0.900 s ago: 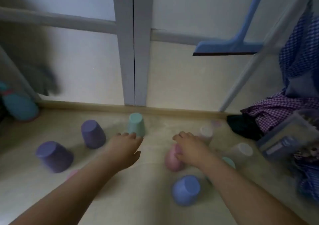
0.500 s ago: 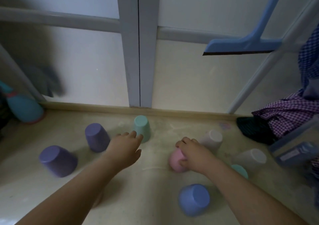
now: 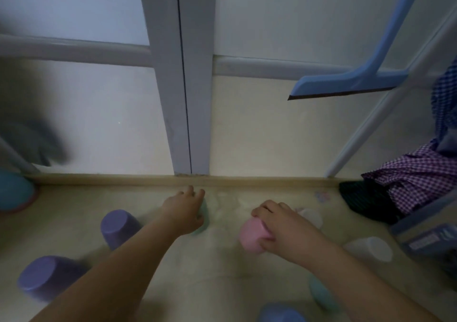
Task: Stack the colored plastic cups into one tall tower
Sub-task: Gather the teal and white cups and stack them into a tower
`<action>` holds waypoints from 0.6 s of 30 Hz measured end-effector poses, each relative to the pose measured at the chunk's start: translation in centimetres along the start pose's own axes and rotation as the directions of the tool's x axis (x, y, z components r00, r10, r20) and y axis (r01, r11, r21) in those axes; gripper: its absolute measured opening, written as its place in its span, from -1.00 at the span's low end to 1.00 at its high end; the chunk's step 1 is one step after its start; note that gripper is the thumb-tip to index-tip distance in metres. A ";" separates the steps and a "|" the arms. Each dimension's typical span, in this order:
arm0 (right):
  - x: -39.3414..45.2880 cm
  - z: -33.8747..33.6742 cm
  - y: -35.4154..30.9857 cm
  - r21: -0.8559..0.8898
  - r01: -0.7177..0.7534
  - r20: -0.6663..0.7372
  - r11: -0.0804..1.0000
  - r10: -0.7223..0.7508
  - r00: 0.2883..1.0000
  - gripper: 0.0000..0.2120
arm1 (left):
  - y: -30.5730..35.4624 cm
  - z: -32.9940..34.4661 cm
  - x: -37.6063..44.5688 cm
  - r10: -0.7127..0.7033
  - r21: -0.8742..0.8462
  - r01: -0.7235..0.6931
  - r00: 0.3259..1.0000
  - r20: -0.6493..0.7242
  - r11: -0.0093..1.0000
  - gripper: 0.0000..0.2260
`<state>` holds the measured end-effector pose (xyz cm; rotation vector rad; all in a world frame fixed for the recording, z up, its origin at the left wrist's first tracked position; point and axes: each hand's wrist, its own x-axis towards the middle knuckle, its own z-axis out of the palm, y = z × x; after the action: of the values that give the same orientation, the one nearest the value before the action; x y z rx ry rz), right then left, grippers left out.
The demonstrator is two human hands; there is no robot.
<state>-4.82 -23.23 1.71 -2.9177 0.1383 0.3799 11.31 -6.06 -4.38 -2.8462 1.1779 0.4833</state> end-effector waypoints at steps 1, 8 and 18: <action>-0.3 0.0 0.2 0.008 -0.005 0.004 1.000 0.005 1.000 -0.49 | 0.1 0.3 0.0 -0.002 -0.013 0.002 1.000 0.001 1.000 -0.52; -3.1 -1.4 0.7 0.029 -0.030 -0.064 0.999 0.032 0.997 -0.46 | 3.4 -2.5 -2.7 0.130 0.074 -0.123 0.987 -0.098 0.990 -0.47; -10.3 -2.8 -1.1 0.022 -0.067 -0.065 0.997 0.069 0.996 -0.45 | 8.8 -6.6 -9.0 0.333 0.190 -0.298 0.924 -0.190 0.936 -0.51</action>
<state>-13.95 -22.00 7.29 -2.9132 0.2501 0.2921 1.03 -7.10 5.41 -2.6344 1.6472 0.0719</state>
